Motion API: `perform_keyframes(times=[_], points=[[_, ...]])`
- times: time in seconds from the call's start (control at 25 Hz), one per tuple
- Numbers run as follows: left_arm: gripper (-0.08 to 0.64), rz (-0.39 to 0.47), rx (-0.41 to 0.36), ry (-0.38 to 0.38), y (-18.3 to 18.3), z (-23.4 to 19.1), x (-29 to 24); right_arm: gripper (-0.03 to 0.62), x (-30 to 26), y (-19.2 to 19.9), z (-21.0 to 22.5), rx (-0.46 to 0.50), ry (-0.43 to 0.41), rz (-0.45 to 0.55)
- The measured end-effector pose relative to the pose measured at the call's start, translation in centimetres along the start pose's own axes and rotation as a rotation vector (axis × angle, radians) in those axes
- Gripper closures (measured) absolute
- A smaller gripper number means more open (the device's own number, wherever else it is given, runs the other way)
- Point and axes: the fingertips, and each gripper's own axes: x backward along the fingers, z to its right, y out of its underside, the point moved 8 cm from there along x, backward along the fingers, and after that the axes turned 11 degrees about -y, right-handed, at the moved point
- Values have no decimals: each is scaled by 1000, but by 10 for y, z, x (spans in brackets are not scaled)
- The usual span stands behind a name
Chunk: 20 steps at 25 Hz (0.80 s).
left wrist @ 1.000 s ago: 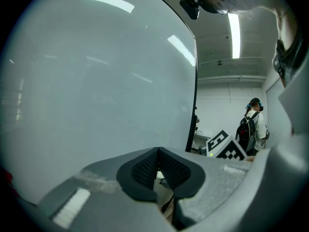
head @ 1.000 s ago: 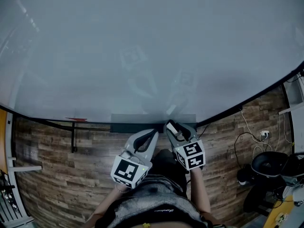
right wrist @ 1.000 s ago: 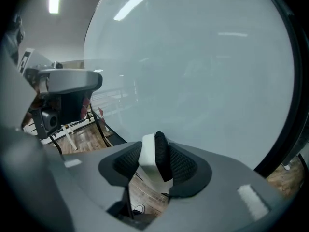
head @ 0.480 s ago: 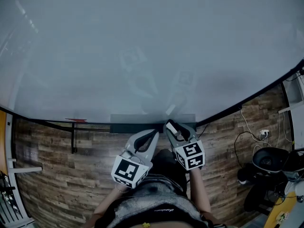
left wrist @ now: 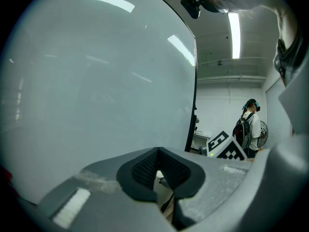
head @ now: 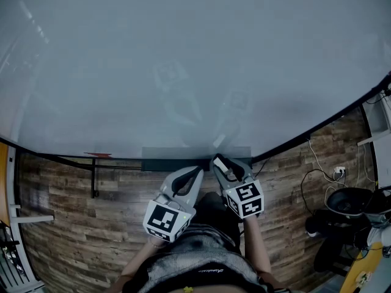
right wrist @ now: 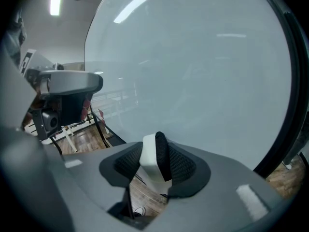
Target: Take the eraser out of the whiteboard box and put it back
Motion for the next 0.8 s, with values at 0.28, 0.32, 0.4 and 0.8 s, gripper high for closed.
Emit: perform_keyframes(times=[0.28, 0.32, 0.4, 0.8], points=[[560, 0, -1, 4, 1, 5, 3, 426, 7, -1, -3, 2, -2, 3], [560, -2, 0, 5, 2, 4, 3, 426, 7, -2, -3, 3, -4, 1], [560, -5, 3, 7, 3, 2, 2, 426, 6, -4, -4, 7, -7, -2], [560, -7, 21, 22, 2, 7, 4, 426, 25, -26, -14, 62, -6, 27]])
